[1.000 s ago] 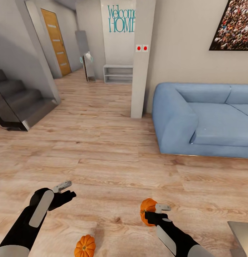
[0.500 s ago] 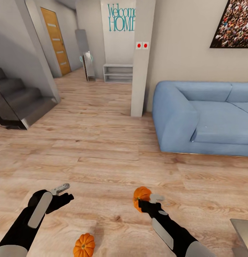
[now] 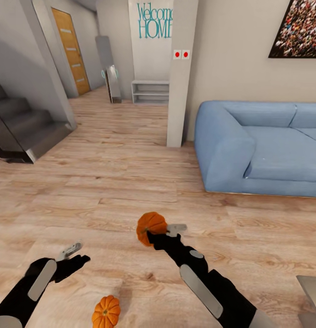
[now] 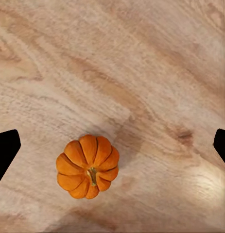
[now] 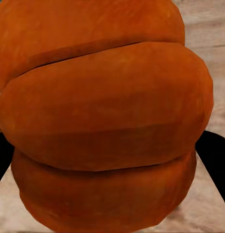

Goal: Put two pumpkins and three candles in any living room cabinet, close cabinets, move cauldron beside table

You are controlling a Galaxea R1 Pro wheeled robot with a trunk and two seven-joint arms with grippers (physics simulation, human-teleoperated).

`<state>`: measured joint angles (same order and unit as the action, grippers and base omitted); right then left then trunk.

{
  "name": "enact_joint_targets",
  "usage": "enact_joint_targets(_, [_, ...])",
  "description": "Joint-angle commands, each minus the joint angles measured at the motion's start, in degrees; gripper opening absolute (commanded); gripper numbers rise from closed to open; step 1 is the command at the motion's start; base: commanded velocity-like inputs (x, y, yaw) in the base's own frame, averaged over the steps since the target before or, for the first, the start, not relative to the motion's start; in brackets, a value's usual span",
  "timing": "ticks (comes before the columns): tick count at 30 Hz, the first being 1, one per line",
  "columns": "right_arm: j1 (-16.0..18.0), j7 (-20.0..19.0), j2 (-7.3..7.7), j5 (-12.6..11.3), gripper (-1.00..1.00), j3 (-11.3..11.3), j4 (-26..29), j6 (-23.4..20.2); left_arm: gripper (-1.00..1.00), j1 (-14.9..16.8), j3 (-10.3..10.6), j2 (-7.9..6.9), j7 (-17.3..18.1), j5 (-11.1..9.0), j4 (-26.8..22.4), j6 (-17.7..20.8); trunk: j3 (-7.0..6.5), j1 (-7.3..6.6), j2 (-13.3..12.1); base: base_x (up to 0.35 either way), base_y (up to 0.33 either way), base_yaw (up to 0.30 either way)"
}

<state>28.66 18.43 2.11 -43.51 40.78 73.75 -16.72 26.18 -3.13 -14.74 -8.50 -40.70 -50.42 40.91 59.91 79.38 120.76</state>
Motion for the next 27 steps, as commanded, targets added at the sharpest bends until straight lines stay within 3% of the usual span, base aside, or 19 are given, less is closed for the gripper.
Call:
enact_joint_targets(1, [0.0, 0.66, 0.24, -0.3, -1.0, -0.07, 3.18, -2.14, 1.0, 0.02, -0.04, -0.27, 2.13, 0.93, 1.37, -1.68, 0.23, 0.22, 0.44, 0.0, 0.0, 0.0])
enact_joint_targets(3, [-0.06, 1.0, 0.39, -1.32, -1.0, -1.38, 8.15, -5.57, 1.0, 0.02, -0.08, -0.54, 6.24, 4.49, 4.52, -5.11, 0.59, 0.66, 1.24, 0.0, 0.0, 0.0])
enact_joint_targets(5, [-0.08, 1.21, 0.42, -3.12, -1.0, -4.05, 10.54, -7.58, 1.0, 0.03, -0.16, -0.65, 9.48, 7.22, 8.46, -8.22, 0.95, 1.1, 2.04, 0.0, 0.0, 0.0])
enact_joint_targets(9, [-0.1, 1.19, 0.44, -4.86, -1.0, -8.57, 12.0, -8.74, 1.0, 0.03, -0.2, -0.57, 12.89, 8.94, 12.41, -12.76, 1.67, 1.98, 3.64, 0.0, 0.0, 0.0])
enact_joint_targets(14, [-0.1, 1.14, 0.42, -5.28, -1.0, -11.24, 12.28, -9.04, 1.0, 0.08, -0.26, -0.69, 13.88, 8.74, 12.73, -13.86, 2.57, 3.08, 5.65, 0.0, 0.0, 0.0])
enact_joint_targets(23, [-0.1, 1.17, 0.43, -6.6, -1.0, -11.77, 12.76, -9.13, 1.0, 0.16, -0.39, -0.27, 14.21, 8.2, 12.7, -13.63, 4.18, 5.05, 9.26, 0.0, 0.0, 0.0])
enact_joint_targets(27, [-0.1, 1.17, 0.44, -6.7, -1.0, -11.77, 12.81, -9.19, 1.0, 0.55, -0.48, -0.75, 15.16, 5.51, 12.85, -13.49, 4.9, 5.93, 10.86, 0.0, 0.0, 0.0])
